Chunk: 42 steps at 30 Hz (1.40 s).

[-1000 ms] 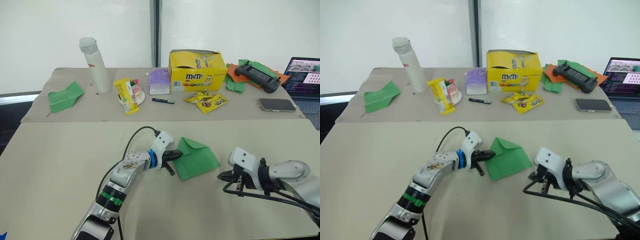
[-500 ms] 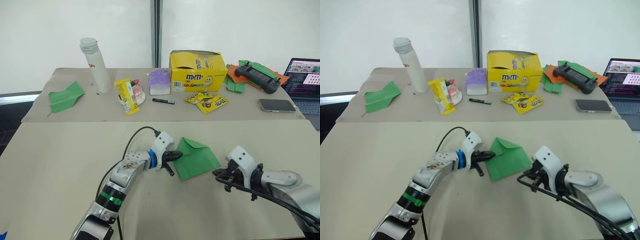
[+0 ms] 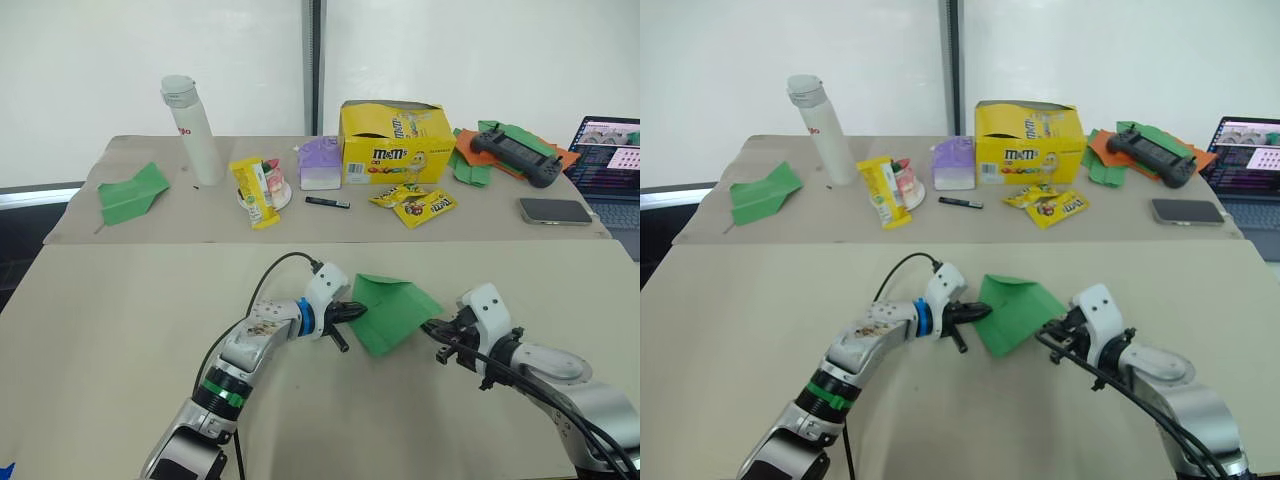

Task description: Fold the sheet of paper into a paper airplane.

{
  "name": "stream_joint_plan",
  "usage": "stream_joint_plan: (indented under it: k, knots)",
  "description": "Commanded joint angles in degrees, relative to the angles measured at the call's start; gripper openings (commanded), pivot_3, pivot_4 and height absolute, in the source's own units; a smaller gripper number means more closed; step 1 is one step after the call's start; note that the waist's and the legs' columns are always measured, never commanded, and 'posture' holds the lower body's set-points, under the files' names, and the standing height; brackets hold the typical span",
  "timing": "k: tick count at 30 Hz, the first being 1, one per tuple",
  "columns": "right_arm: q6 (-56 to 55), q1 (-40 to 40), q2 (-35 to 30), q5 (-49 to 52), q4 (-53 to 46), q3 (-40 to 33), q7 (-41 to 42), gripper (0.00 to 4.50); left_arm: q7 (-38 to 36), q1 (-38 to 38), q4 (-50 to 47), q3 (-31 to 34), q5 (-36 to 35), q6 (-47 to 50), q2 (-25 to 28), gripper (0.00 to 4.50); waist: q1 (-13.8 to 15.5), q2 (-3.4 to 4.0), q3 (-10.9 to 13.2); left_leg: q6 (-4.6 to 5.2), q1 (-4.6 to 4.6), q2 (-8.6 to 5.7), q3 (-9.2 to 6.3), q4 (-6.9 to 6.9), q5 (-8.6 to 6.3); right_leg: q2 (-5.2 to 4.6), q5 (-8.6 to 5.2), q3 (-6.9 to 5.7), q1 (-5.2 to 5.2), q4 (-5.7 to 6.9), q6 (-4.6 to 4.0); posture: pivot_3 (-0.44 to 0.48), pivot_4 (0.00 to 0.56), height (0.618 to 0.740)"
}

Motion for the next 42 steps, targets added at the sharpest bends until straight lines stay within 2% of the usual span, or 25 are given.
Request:
stream_joint_plan:
  k: [1,7,18,28,42]
  knots:
    - [-4.5,0.4,2.1,1.8,-0.1,-3.0,0.2,0.02,-0.5,-0.4,0.0,-0.4,0.0,-0.7,0.0,0.00,0.0,0.00,0.0,0.00,0.00,0.00,0.00,0.00,0.00,0.01,0.00,0.00,0.00,0.00,0.00,0.000,0.150,0.740]
    - [-8.8,0.3,3.1,1.9,1.8,-2.9,1.7,0.02,-0.4,-0.3,-0.2,-0.3,0.0,-0.5,0.1,0.00,-0.1,0.01,0.0,0.00,0.02,0.00,0.01,0.00,0.00,0.00,0.00,0.01,0.00,0.01,0.00,0.000,0.150,0.740]
    - [-17.2,2.0,1.7,-6.5,11.1,0.5,0.8,0.02,-0.2,0.0,-0.6,-0.2,0.0,-0.3,0.3,0.00,-0.1,0.02,0.0,0.00,0.04,0.00,0.04,0.00,0.00,0.01,0.00,0.01,0.01,0.03,-0.01,0.000,0.150,0.740]
    - [-23.8,-2.1,7.6,-4.3,19.1,-0.2,1.6,0.02,-0.1,-0.1,-0.9,-0.1,-0.1,0.1,0.7,0.00,-0.6,0.03,0.0,0.00,0.14,0.02,0.00,0.00,0.00,0.02,0.01,0.03,0.07,0.04,-0.01,0.000,0.150,0.740]
    - [-33.8,-7.0,11.4,-0.6,27.8,-2.3,6.1,0.02,0.1,0.0,-1.7,0.2,-0.2,0.7,1.5,0.00,-1.3,0.04,0.0,0.00,0.16,0.01,-0.03,-0.01,0.00,0.02,0.02,0.06,0.07,0.06,-0.03,0.000,0.150,0.740]
